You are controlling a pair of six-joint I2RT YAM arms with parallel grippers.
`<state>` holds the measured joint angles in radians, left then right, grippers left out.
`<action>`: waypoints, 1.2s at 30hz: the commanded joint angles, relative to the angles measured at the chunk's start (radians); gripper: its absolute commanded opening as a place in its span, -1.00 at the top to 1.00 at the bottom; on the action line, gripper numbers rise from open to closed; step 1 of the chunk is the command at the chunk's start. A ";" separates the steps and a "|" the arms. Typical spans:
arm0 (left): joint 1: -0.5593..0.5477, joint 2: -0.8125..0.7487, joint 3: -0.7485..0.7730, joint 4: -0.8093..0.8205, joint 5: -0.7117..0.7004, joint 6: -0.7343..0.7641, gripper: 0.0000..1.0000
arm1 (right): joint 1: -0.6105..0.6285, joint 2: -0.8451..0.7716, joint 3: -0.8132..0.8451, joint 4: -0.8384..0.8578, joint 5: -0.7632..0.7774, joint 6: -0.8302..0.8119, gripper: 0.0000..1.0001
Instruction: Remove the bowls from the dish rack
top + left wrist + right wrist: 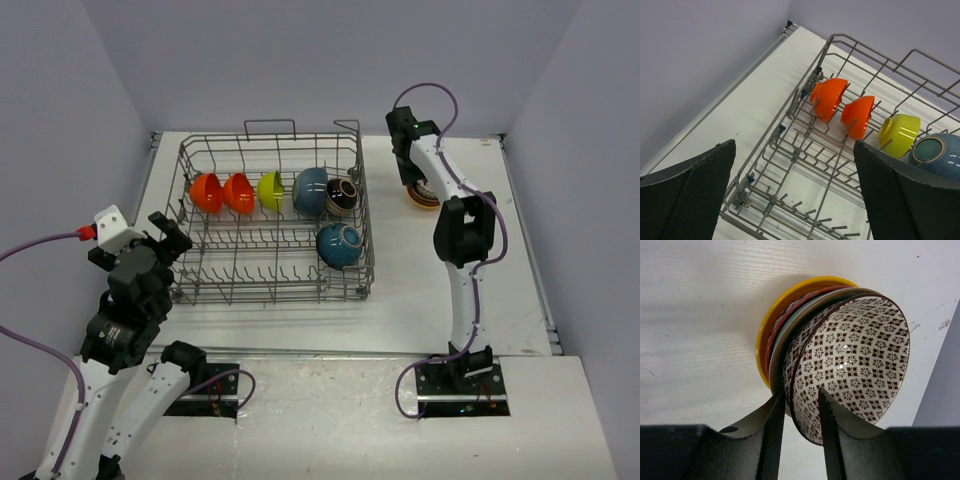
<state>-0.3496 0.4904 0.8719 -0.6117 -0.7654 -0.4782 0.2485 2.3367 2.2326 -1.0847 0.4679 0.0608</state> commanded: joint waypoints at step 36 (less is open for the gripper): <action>-0.006 0.010 0.006 0.024 -0.002 0.009 -1.00 | -0.014 -0.276 -0.099 0.023 -0.113 0.092 0.73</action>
<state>-0.3496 0.4911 0.8719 -0.6117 -0.7654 -0.4782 0.2401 2.2066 2.1071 -1.0634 0.3691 0.1230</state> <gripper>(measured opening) 0.997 0.129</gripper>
